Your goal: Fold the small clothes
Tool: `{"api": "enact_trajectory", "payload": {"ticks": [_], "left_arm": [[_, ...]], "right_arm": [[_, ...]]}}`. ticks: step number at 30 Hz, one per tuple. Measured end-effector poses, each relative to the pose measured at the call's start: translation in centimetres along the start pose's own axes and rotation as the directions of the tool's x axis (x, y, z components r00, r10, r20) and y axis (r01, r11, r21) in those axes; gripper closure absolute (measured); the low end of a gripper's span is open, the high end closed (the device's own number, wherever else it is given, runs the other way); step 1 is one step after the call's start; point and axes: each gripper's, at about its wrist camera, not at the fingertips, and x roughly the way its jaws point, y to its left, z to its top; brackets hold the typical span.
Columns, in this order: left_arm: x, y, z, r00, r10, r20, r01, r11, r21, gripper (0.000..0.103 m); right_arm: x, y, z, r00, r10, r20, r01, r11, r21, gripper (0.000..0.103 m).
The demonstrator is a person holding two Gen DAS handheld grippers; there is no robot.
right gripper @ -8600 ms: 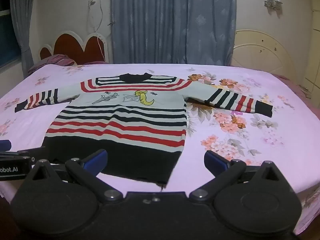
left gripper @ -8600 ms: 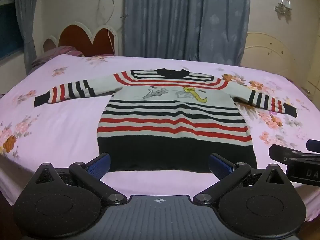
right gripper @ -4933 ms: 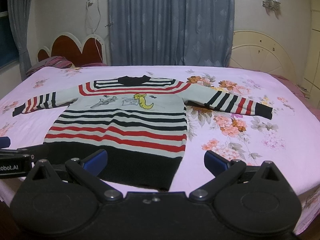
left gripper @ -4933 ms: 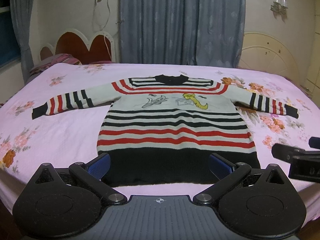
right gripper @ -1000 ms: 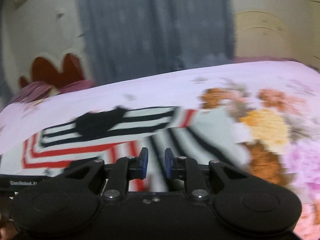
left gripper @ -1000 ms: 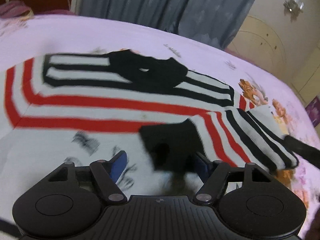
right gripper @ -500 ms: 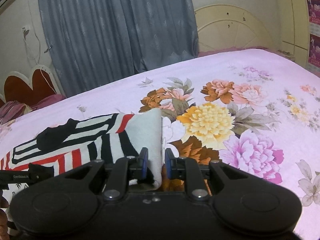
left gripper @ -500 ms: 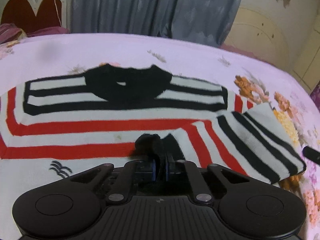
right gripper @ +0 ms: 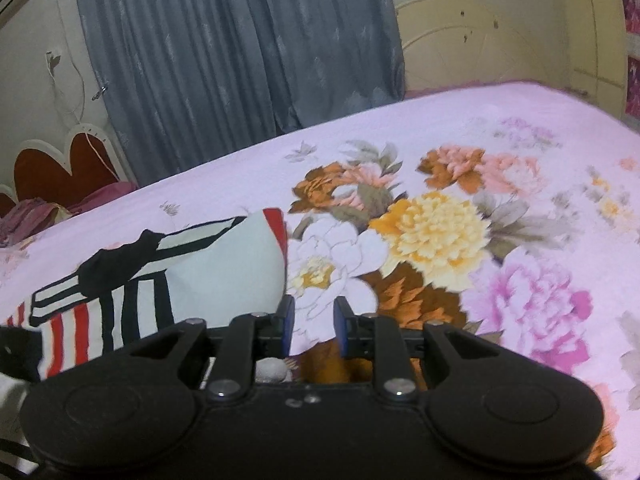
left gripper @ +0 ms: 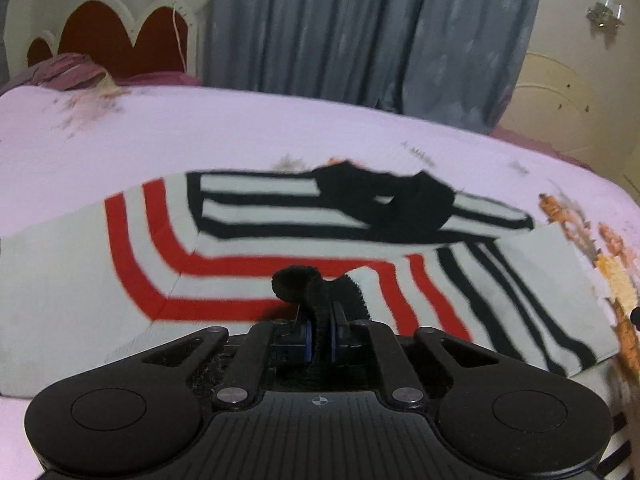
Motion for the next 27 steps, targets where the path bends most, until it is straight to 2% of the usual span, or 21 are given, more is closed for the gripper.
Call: {"api": "enact_trajectory", "payload": {"ticks": [4,5,6,7,8,9,10,12,13,14,15,16,17,18,19,20,21,23,24,26,27], "left_arm": [[0.8,-0.2,-0.9,1.000,-0.007,-0.020,0.008,1.000,0.018,0.095],[0.7,-0.2,-1.0,1.000,-0.003,-0.012,0.003,1.000,0.026,0.091],[0.7,-0.3,-1.1,1.000,0.003,-0.004,-0.003,1.000,0.030,0.084],[0.7,-0.2,-1.1,1.000,0.008,0.007,-0.008,1.000,0.029,0.060],[0.6,-0.1,-1.0,1.000,0.008,0.016,-0.009,1.000,0.025,0.045],[0.7,0.1,-0.8,1.000,0.005,0.024,-0.005,1.000,0.019,0.045],[0.9,0.3,-0.6,1.000,-0.006,0.016,0.006,1.000,0.014,0.045],[1.8,0.6,-0.2,0.999,-0.040,-0.014,0.040,0.999,-0.010,0.045],[2.3,0.6,-0.1,0.999,-0.047,-0.025,0.047,0.999,-0.024,0.052],[2.8,0.7,0.0,0.998,-0.052,-0.038,0.051,0.998,-0.034,0.063],[3.0,0.7,0.0,0.998,-0.055,-0.039,0.053,0.998,-0.035,0.069],[3.1,0.7,0.1,0.997,-0.062,-0.037,0.060,0.998,-0.035,0.088],[3.2,0.7,0.1,0.996,-0.075,-0.037,0.074,0.996,-0.040,0.097],[3.1,0.8,0.2,0.997,-0.075,-0.027,0.074,0.996,-0.044,0.097],[2.3,0.8,0.2,0.998,-0.064,0.020,0.064,0.997,-0.033,0.097],[1.4,0.7,0.2,0.996,-0.056,0.073,0.057,0.998,-0.013,0.097],[0.8,0.7,0.1,0.994,-0.034,0.104,0.034,0.999,0.009,0.097],[1.6,1.1,-0.5,0.998,0.002,0.065,-0.002,1.000,0.011,0.097],[2.4,1.4,-0.9,1.000,0.001,0.029,-0.001,1.000,0.000,0.097],[2.6,1.2,-1.2,0.999,0.007,0.034,-0.007,1.000,0.015,0.097],[2.6,0.9,-1.2,0.999,0.010,0.033,-0.011,1.000,0.028,0.097]], "right_arm": [[0.9,0.9,-0.3,0.999,0.023,-0.024,-0.023,0.999,-0.022,0.077],[1.1,1.1,-0.1,0.999,0.029,-0.021,-0.030,0.999,-0.027,0.077],[1.3,1.1,0.2,0.999,0.040,-0.014,-0.040,0.999,-0.025,0.077],[1.6,0.8,0.8,0.999,0.053,-0.005,-0.053,0.999,-0.012,0.074],[2.0,0.5,1.4,0.998,0.069,0.008,-0.069,0.998,0.014,0.070],[2.4,0.1,2.0,0.996,0.090,0.018,-0.090,0.995,0.036,0.060],[3.3,-0.3,2.8,0.993,0.112,0.029,-0.113,0.992,0.057,0.055],[5.3,-1.1,4.0,0.989,0.144,0.022,-0.145,0.985,0.096,0.054],[6.8,-1.7,4.7,0.984,0.177,0.007,-0.176,0.974,0.142,0.055],[7.9,-2.3,5.1,0.977,0.212,-0.001,-0.208,0.961,0.184,0.056],[9.1,-2.8,5.4,0.969,0.246,-0.010,-0.238,0.944,0.229,0.057],[10.5,-3.3,5.5,0.962,0.271,-0.026,-0.253,0.928,0.273,0.060],[11.6,-3.6,5.5,0.959,0.280,-0.041,-0.256,0.920,0.297,0.062],[12.5,-3.9,5.5,0.954,0.293,-0.058,-0.261,0.912,0.315,0.071],[13.3,-3.8,5.5,0.948,0.307,-0.081,-0.267,0.909,0.319,0.097],[13.5,-3.4,5.5,0.943,0.318,-0.094,-0.280,0.914,0.293,0.096],[13.0,-2.5,5.7,0.949,0.305,-0.079,-0.283,0.936,0.210,0.096],[12.8,-1.4,5.5,0.963,0.254,-0.088,-0.244,0.964,0.105,0.096],[13.3,-1.4,5.1,0.967,0.228,-0.114,-0.218,0.971,0.098,0.096],[13.3,-1.3,4.8,0.970,0.217,-0.110,-0.208,0.975,0.082,0.095],[13.0,-1.2,4.9,0.973,0.204,-0.104,-0.197,0.978,0.073,0.091]]}}
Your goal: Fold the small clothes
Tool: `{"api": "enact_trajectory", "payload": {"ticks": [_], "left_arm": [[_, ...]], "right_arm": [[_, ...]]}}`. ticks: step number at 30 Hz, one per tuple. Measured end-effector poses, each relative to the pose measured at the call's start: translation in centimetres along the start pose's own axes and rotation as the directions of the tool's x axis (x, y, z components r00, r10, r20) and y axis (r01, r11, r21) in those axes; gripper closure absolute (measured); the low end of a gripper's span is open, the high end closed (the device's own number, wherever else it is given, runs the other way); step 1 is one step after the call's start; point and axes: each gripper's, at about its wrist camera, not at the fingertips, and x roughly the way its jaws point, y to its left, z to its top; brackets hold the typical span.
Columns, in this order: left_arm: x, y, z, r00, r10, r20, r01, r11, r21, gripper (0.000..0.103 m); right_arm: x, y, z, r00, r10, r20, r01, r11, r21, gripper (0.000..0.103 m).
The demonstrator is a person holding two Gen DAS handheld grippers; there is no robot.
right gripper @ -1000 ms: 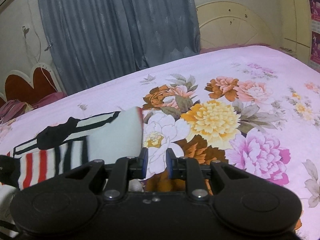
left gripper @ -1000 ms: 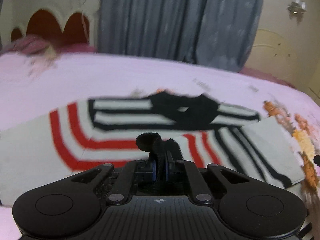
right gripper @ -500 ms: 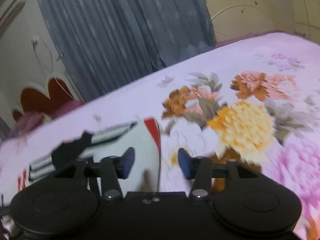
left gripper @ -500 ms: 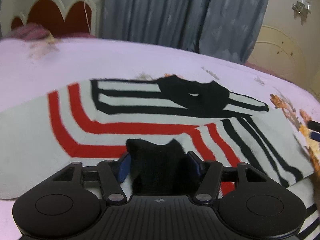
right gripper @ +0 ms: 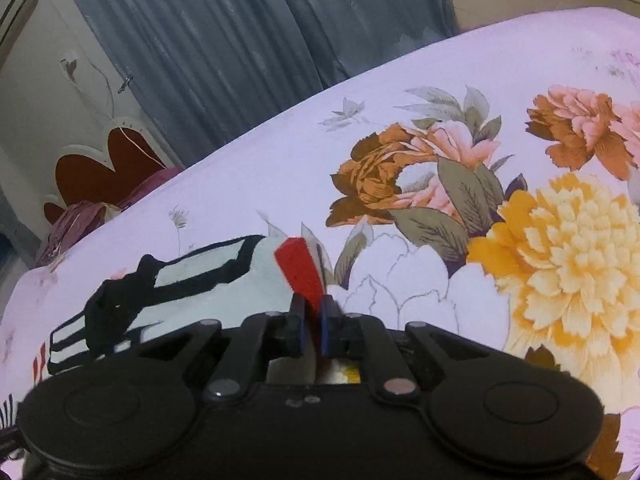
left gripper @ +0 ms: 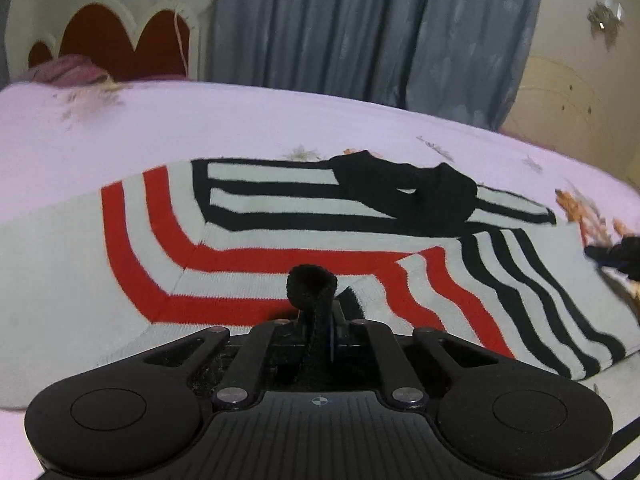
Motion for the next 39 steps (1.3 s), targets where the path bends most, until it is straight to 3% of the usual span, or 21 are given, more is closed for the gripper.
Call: {"api": "enact_trajectory", "payload": {"ticks": [1,3,5,9,11,14,15,17,19,21,22,23,24,26,27,29,32,34,37,39], "left_arm": [[0.1,-0.1,0.1,1.000,-0.007,-0.006,0.007,1.000,0.000,0.097],[-0.2,0.1,0.5,1.000,-0.015,-0.016,0.015,1.000,-0.018,0.096],[-0.8,0.3,0.5,1.000,-0.007,-0.011,0.007,1.000,-0.017,0.072],[-0.7,0.0,-0.1,1.000,-0.002,-0.031,0.004,0.998,0.062,0.082],[-0.7,-0.2,0.2,0.999,0.022,-0.032,-0.020,0.998,0.061,0.083],[-2.4,-0.8,0.4,0.994,0.111,0.025,-0.112,0.993,0.040,0.083],[-3.5,-1.6,0.3,0.991,0.119,0.062,-0.122,0.991,0.049,0.083],[-5.0,-4.4,0.0,0.993,0.069,0.097,-0.076,0.994,0.077,0.082],[-5.1,-8.0,-0.4,0.996,-0.040,0.078,0.029,0.990,0.140,0.082],[-4.0,-11.5,-0.9,0.988,-0.154,0.007,0.150,0.971,0.184,0.074],[-2.9,-13.0,-1.2,0.978,-0.205,-0.049,0.210,0.958,0.195,0.062],[-2.1,-13.9,-1.6,0.975,-0.207,-0.082,0.220,0.952,0.211,0.056],[-1.6,-14.2,-2.0,0.979,-0.184,-0.087,0.199,0.952,0.232,0.056],[-1.9,-12.4,-1.7,0.982,-0.175,-0.065,0.185,0.962,0.199,0.056],[-2.2,-11.5,-1.4,0.990,-0.136,-0.044,0.142,0.970,0.197,0.056],[-2.4,-9.0,-1.0,0.999,-0.047,0.008,0.045,0.980,0.193,0.056],[-0.7,-6.0,0.4,1.000,-0.020,-0.024,0.022,0.993,0.114,0.056],[-0.1,-6.7,1.2,1.000,-0.007,-0.017,0.010,0.990,0.141,0.056],[0.8,-8.6,1.8,0.999,-0.030,-0.015,0.033,0.981,0.193,0.056],[1.1,-8.4,1.8,1.000,0.027,-0.002,-0.026,0.975,0.223,0.056]], "right_arm": [[-0.7,0.3,-0.1,1.000,-0.014,0.016,0.014,1.000,-0.004,0.082],[-2.3,0.6,-0.5,0.999,0.001,0.044,-0.001,1.000,-0.012,0.083],[-4.3,1.1,-1.4,0.998,0.016,0.054,-0.014,0.999,-0.049,0.091],[-7.9,2.7,-4.3,0.999,0.027,0.026,-0.023,0.990,-0.140,0.101],[-6.2,3.5,-6.7,0.994,-0.048,-0.100,0.025,0.974,-0.224,0.103],[-6.4,4.5,-6.5,0.994,-0.081,-0.070,0.062,0.969,-0.240,0.103],[-6.9,4.8,-6.0,0.996,-0.076,-0.043,0.064,0.971,-0.231,0.096],[-8.4,5.7,-5.5,0.999,-0.037,0.014,0.039,0.971,-0.235,0.092],[-8.7,6.5,-5.9,1.000,0.000,0.010,0.003,0.968,-0.251,0.089],[-8.1,7.4,-6.7,0.999,0.024,-0.021,-0.029,0.961,-0.275,0.089],[-7.3,7.7,-7.5,0.998,0.027,-0.056,-0.042,0.958,-0.284,0.089],[-6.2,8.0,-7.9,0.995,0.014,-0.095,-0.041,0.957,-0.288,0.090],[-5.4,7.9,-8.6,0.991,-0.015,-0.136,-0.026,0.954,-0.299,0.090],[-5.6,7.3,-8.5,0.991,-0.006,-0.136,-0.036,0.952,-0.303,0.093],[-5.9,6.9,-8.0,0.990,-0.004,-0.138,-0.038,0.954,-0.297,0.093],[-6.5,5.8,-6.5,0.995,-0.001,-0.099,-0.028,0.957,-0.290,0.090],[-4.8,4.9,-3.1,0.998,-0.026,-0.048,0.013,0.966,-0.257,0.090],[-2.8,5.1,-1.4,0.998,-0.058,-0.003,0.056,0.966,-0.252,0.088],[0.8,6.3,0.4,1.000,-0.015,-0.026,0.007,0.965,-0.262,0.091],[2.6,6.0,1.1,0.997,-0.074,-0.027,0.062,0.949,-0.310,0.096]]}}
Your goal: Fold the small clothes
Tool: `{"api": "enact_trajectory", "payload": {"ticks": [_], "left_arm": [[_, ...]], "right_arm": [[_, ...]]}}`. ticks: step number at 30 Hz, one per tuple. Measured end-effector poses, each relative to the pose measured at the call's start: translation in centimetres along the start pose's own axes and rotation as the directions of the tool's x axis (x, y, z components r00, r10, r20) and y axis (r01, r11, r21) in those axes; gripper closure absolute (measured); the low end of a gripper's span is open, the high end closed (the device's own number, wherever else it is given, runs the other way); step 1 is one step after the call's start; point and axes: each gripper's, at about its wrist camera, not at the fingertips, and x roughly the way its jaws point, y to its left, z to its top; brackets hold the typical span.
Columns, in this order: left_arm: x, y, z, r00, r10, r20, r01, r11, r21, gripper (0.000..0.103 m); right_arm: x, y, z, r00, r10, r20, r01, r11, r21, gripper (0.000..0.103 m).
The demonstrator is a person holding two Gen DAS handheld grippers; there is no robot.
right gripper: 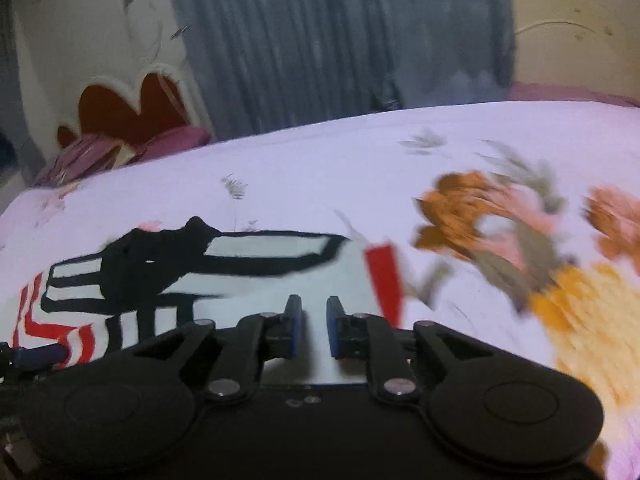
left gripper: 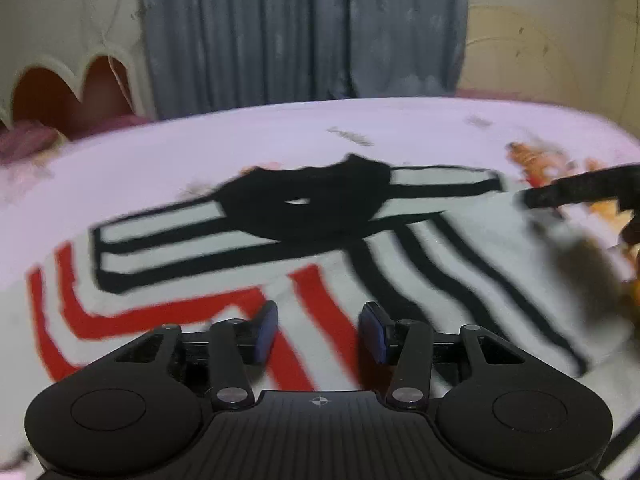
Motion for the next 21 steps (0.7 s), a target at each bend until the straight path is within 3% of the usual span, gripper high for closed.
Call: {"api": "enact_trajectory", "payload": {"ticks": [1,3,5,7,8,10,11,14,18,21], "left_arm": [[0.1,0.9,-0.2,1.000,0.018,-0.007,-0.018,1.000,-0.023,0.056],[0.1,2.9,-1.0,1.000,-0.023,-0.005,0.023,0.996,-0.089,0.056],[0.0,2.5,-0.7,1.000,-0.014,-0.012,0.013,0.998,-0.063,0.056],[-0.6,1.4,0.3,0.999,-0.029,0.025,0.031,0.997,-0.068,0.056],[-0.8,0.5,0.8,0.997,-0.050,0.054,0.053,0.997,-0.053,0.056],[-0.9,-2.4,1.7,0.993,-0.096,0.070,0.095,0.995,0.007,0.056],[-0.5,-3.8,2.0,0.991,-0.120,0.062,0.118,0.993,0.030,0.056],[1.8,-6.2,2.0,0.992,-0.123,-0.027,0.124,0.991,0.055,0.053],[0.9,-5.1,1.9,0.993,-0.115,-0.034,0.116,0.993,0.030,0.051],[-1.6,-3.4,0.8,0.997,-0.082,-0.004,0.083,0.996,0.039,0.051]], "right_arm": [[0.9,-1.8,0.1,0.997,-0.072,-0.018,0.072,0.997,0.035,0.103],[1.3,-5.1,0.5,0.999,0.008,-0.041,0.000,0.983,0.186,0.103],[1.1,-3.7,0.8,0.998,-0.023,-0.051,0.028,0.995,0.099,0.103],[0.6,-1.6,0.5,0.998,-0.046,-0.038,0.047,0.999,0.023,0.085],[0.1,-0.9,0.3,0.999,-0.037,-0.024,0.038,0.999,0.016,0.082],[-1.0,1.5,-0.3,1.000,-0.018,0.011,0.018,0.999,-0.026,0.062],[-1.2,2.4,-0.7,1.000,-0.006,0.019,0.007,0.999,-0.054,0.059],[0.0,4.2,-1.7,0.999,-0.005,-0.033,-0.001,0.987,-0.159,0.061],[0.0,3.7,-1.8,0.998,-0.046,-0.049,0.036,0.981,-0.192,0.062],[-3.1,3.9,-2.2,1.000,-0.026,-0.015,0.023,0.985,-0.173,0.062]]}}
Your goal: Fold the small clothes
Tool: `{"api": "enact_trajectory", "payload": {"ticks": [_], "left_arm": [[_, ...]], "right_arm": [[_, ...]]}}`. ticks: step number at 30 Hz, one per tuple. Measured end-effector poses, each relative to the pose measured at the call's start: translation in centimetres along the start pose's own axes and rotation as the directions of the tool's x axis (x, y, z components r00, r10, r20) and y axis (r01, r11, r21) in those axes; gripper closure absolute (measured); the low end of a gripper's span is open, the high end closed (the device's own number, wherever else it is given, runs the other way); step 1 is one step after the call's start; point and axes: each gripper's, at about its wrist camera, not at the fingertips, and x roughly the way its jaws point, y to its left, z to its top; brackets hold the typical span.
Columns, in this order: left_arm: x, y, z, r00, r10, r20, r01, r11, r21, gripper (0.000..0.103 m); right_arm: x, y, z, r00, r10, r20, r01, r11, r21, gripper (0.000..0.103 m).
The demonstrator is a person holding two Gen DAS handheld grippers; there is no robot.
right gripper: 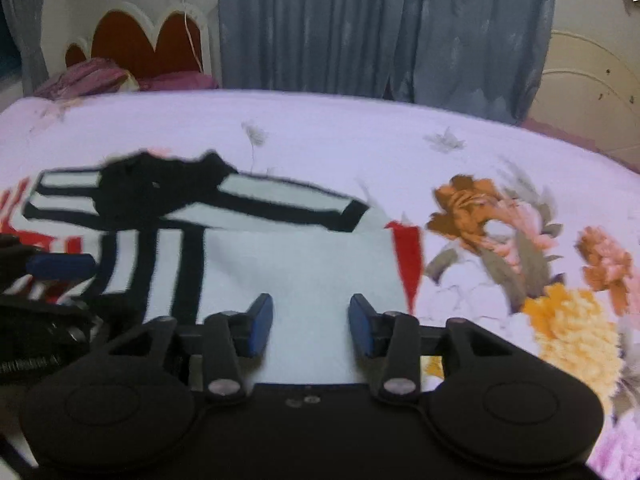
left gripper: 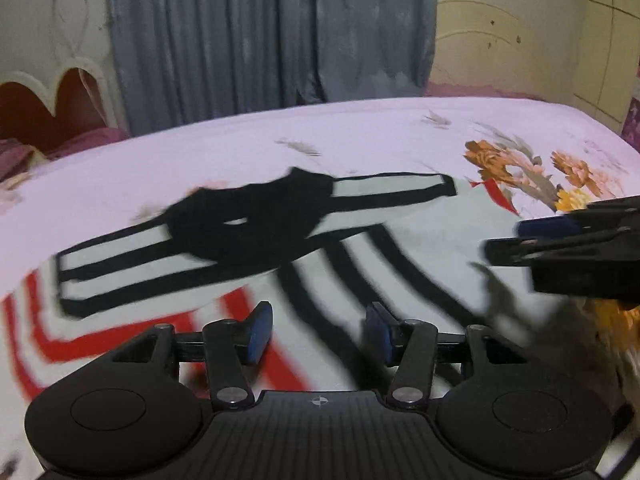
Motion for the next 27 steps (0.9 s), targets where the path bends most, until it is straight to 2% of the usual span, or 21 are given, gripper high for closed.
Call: {"api": "enact_trajectory", "payload": {"ticks": [3,5,6,9,11,15,18,20,22,24,25,27], "left_arm": [[-0.5,1.9,-2.3,0.998,0.031,-0.050,-0.031,0.999,-0.010,0.051],[-0.5,2.7,-3.6,0.999,0.031,-0.034,-0.032,0.999,-0.017,0.047],[-0.6,2.7,-3.5,0.999,0.034,-0.036,-0.035,0.999,-0.021,0.047],[-1.0,2.7,-3.1,0.998,0.057,-0.042,-0.058,0.998,-0.029,0.047],[-1.6,3.0,-3.4,0.996,0.070,-0.047,-0.072,0.997,-0.038,0.047],[-4.4,5.4,-5.2,0.994,0.103,-0.022,-0.105,0.984,-0.141,0.047],[-5.1,7.4,-6.3,0.982,0.189,-0.014,-0.188,0.961,-0.201,0.047],[-4.2,9.1,-6.5,0.984,0.175,-0.042,-0.179,0.948,-0.265,0.047],[-3.0,10.5,-6.5,0.992,0.120,-0.046,-0.129,0.931,-0.341,0.048],[-2.5,11.4,-6.0,0.995,0.101,-0.016,-0.100,0.925,-0.367,0.089],[-2.7,11.8,-5.6,0.995,0.099,0.018,-0.086,0.927,-0.365,0.096],[-3.0,11.5,-4.9,0.986,0.153,0.068,-0.127,0.947,-0.294,0.096]], "right_arm": [[-1.8,0.5,-2.1,1.000,0.008,-0.009,-0.008,1.000,-0.027,0.061],[-1.2,0.7,-3.7,0.999,-0.010,-0.049,0.007,0.998,-0.059,0.061],[-1.4,1.1,-4.4,1.000,-0.022,-0.022,0.020,0.996,-0.087,0.061],[-1.7,2.0,-3.9,0.998,-0.057,-0.018,0.054,0.992,-0.116,0.060],[-2.7,1.8,-3.5,1.000,-0.012,0.000,0.012,0.998,-0.068,0.059],[-3.7,1.2,-4.1,1.000,-0.007,0.001,0.007,1.000,-0.011,0.059],[-3.9,0.7,-4.5,1.000,-0.007,-0.001,0.007,1.000,0.024,0.059],[-3.6,0.7,-4.6,1.000,-0.009,-0.010,0.009,0.999,0.036,0.059],[-3.3,1.0,-4.6,1.000,-0.013,-0.019,0.014,0.999,0.045,0.057],[-3.1,1.3,-4.6,1.000,-0.020,-0.023,0.021,0.999,0.042,0.055],[-3.0,1.4,-4.6,0.999,-0.025,-0.026,0.026,0.999,0.039,0.055],[-3.2,1.4,-4.6,0.999,-0.026,-0.027,0.027,0.999,0.040,0.056]]}}
